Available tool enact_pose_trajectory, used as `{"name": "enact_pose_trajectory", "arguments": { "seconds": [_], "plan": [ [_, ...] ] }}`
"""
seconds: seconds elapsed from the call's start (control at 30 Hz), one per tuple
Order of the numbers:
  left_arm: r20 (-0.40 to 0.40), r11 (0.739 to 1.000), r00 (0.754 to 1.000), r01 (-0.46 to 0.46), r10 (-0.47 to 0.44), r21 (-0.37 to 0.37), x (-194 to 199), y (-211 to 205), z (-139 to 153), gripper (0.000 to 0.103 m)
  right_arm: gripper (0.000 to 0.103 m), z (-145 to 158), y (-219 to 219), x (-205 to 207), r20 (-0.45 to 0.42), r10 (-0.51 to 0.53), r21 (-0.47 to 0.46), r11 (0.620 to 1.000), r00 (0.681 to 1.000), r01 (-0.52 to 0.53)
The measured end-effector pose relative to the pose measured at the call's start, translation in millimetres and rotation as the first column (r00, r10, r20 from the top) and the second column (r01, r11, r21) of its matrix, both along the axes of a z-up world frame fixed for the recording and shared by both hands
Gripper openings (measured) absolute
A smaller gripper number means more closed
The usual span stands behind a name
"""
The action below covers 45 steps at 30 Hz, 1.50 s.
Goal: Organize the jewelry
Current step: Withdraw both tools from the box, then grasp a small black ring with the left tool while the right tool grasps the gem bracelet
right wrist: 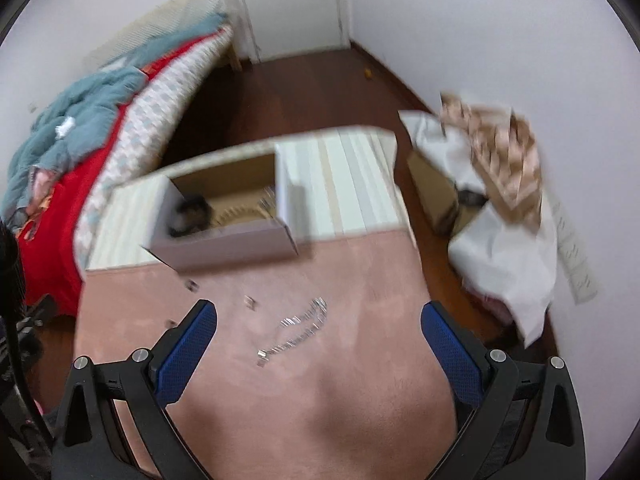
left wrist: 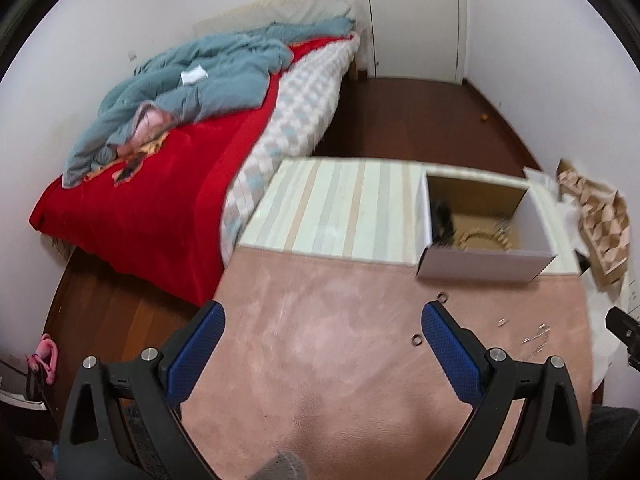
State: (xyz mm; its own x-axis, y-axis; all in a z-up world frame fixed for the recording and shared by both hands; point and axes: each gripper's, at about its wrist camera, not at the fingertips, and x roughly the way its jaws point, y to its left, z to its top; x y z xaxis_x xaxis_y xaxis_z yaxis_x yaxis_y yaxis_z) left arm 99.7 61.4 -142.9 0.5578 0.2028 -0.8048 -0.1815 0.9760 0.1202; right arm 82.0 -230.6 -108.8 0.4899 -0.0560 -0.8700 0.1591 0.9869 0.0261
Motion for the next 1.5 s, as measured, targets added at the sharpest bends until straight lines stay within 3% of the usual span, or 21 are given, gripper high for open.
{"name": "enact_pose_trajectory", "arguments": {
  "seconds": [0.07,0.13,0.17,0.37,0.5,0.53,0.57,0.6,0.67,1.07,1.27,1.37,1.43,1.5],
  "plan": [
    [-0.034,1.0,0.999,-0.008,0.008,0.01,4.3,2.4,-17.3,0.1,0.098,-28.1,-9.8,3.3,-0.043,-0.021,0.001,1.0,0.999,0.021],
    [-0.062,1.0,0.998,-0.011,0.012,0.013,6.7,4.7,-31.7,0.1,0.078,-60.5,-19.5,7.8,-0.087,-0.04,0.008,0.999,0.995,0.041],
    [-0.082,1.0,0.996,-0.014,0.016,0.021,8.9,5.7,-41.5,0.1,0.074,-72.5,-22.0,10.2,-0.104,-0.045,0.013,0.999,0.994,0.046],
    [-0.15,1.0,0.988,-0.018,0.02,0.016,16.9,9.8,-73.8,0.1,0.071,-118.3,-25.7,19.8,-0.108,-0.041,0.08,0.996,0.993,0.05],
    [-0.179,1.0,0.984,-0.016,0.019,0.019,21.5,9.8,-87.9,0.1,0.064,-125.1,-5.7,24.6,-0.063,0.024,-0.028,0.999,0.998,-0.026],
    [-0.184,1.0,0.983,-0.015,0.018,0.018,22.5,9.3,-90.5,0.1,0.059,-128.0,0.4,25.7,-0.064,0.041,-0.087,0.995,0.997,-0.046],
    [-0.188,1.0,0.982,-0.015,0.018,0.016,23.8,10.0,-92.5,0.1,0.046,-128.6,6.0,25.5,-0.047,0.066,-0.114,0.991,0.997,-0.071],
    [-0.194,1.0,0.981,-0.015,0.017,0.011,24.7,9.3,-95.6,0.1,0.041,-128.1,9.8,25.2,-0.033,0.082,-0.114,0.99,0.996,-0.085],
    [-0.201,1.0,0.979,-0.007,0.006,-0.006,26.4,6.6,-99.1,0.1,0.007,-127.7,16.5,25.5,-0.036,0.1,-0.131,0.986,0.994,-0.104],
    [-0.255,0.983,0.956,0.109,-0.145,-0.148,44.7,-39.8,-126.8,0.099,0.007,-120.2,-18.1,20.6,-0.063,0.0,-0.046,0.999,0.998,-0.002],
    [-0.242,0.973,0.951,0.151,-0.191,-0.173,47.2,-55.6,-127.4,0.074,0.007,-120.4,-18.1,20.2,-0.063,-0.001,-0.045,0.999,0.998,-0.002],
    [-0.222,0.968,0.952,0.174,-0.212,-0.179,49.3,-58.3,-123.7,0.049,0.007,-120.3,-18.1,19.7,-0.063,-0.001,-0.045,0.999,0.998,-0.002],
    [-0.215,0.965,0.949,0.193,-0.229,-0.177,49.0,-61.1,-120.5,0.013,0.007,-120.1,-18.3,19.3,-0.064,-0.001,-0.043,0.999,0.998,-0.002],
    [-0.221,0.963,0.946,0.199,-0.237,-0.18,49.4,-63.3,-120.5,0.01,0.007,-119.9,-18.0,19.1,-0.065,-0.004,-0.035,0.999,0.998,0.002]
  ]
}}
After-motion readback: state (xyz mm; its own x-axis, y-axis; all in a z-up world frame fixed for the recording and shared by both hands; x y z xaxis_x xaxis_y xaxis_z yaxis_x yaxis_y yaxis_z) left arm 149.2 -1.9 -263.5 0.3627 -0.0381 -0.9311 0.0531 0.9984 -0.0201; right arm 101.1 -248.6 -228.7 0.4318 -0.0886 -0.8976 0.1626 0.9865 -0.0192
